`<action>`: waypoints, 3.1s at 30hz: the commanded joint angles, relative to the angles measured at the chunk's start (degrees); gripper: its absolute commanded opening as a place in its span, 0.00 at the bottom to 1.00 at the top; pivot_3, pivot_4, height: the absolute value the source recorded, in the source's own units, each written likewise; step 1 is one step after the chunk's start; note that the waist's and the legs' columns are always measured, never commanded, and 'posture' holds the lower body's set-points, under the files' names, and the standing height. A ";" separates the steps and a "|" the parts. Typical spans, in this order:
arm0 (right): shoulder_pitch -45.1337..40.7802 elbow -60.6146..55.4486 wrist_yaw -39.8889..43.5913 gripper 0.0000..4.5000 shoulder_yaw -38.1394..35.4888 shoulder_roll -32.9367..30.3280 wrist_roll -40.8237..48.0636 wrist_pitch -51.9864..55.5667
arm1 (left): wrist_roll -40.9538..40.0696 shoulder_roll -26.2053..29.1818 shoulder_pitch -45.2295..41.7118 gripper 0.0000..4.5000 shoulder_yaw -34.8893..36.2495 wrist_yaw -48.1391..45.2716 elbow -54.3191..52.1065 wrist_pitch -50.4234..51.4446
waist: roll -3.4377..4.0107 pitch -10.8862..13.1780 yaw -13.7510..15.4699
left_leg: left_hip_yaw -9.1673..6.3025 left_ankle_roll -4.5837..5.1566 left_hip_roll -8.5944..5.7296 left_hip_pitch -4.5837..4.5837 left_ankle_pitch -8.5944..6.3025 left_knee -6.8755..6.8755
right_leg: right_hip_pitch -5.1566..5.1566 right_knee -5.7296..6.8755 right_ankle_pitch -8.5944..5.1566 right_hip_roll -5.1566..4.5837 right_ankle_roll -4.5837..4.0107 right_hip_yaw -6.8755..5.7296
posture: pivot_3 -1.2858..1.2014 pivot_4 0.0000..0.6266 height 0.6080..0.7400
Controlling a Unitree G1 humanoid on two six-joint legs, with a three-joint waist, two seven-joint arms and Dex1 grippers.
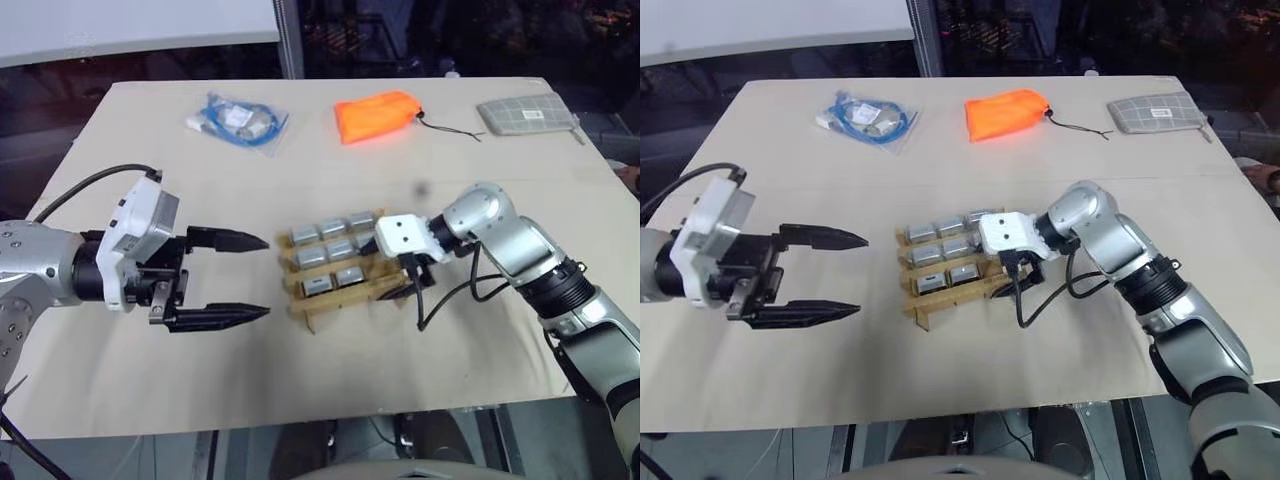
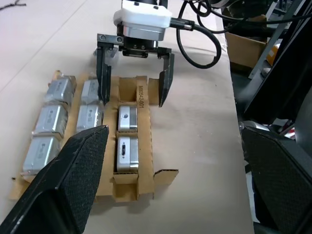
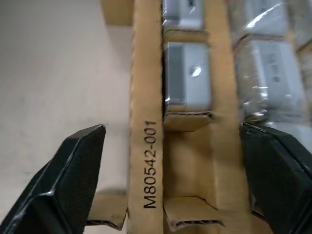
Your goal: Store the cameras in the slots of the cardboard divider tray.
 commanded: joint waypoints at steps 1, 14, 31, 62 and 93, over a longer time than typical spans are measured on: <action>0.72 -3.17 -1.74 0.98 -7.67 -2.31 4.68 3.48 | -0.36 0.72 -0.80 1.00 0.90 -0.67 -0.07 -0.82 | 0.00 0.00 0.18 | 0.00 0.00 0.00 -0.01 0.00 0.00 | 0.00 -0.02 0.00 0.00 0.00 -0.01 | 0.52 0.24 1.00; 7.58 14.27 -5.67 0.98 -16.67 -9.85 4.61 -4.51 | 0.58 0.88 -3.33 1.00 -2.10 -2.03 1.90 -1.95 | -0.02 0.00 -0.15 | 0.07 0.02 -0.02 -0.03 -0.01 -0.10 | -0.01 -0.17 0.00 0.00 0.00 0.04 | 0.52 0.24 1.00; -1.80 44.96 -5.20 0.98 -15.27 -4.02 -3.87 -23.02 | -0.25 1.07 -0.85 1.00 0.78 -1.17 -0.18 -0.55 | 0.00 0.03 -0.06 | 0.08 0.02 -0.01 -0.06 -0.01 -0.14 | -0.04 -0.21 0.00 0.01 0.00 0.09 | 0.52 0.24 1.00; 19.41 -10.51 -32.62 0.44 -13.43 10.07 -6.61 -36.31 | -9.08 -26.43 -24.03 1.00 -17.93 31.65 12.50 21.63 | -0.03 0.02 0.05 | 0.00 -0.03 -0.04 0.02 0.02 0.00 | 0.00 0.03 0.01 -0.02 0.02 0.08 | 0.52 0.24 1.00; 18.35 -10.23 -37.09 0.99 -12.21 6.61 -9.51 -37.56 | -8.35 -28.33 -31.50 0.17 -20.50 29.45 15.06 22.22 | -0.04 0.01 0.17 | -0.04 -0.03 -0.07 0.00 0.02 0.01 | 0.02 0.00 0.01 -0.03 0.02 0.04 | 0.52 0.24 1.00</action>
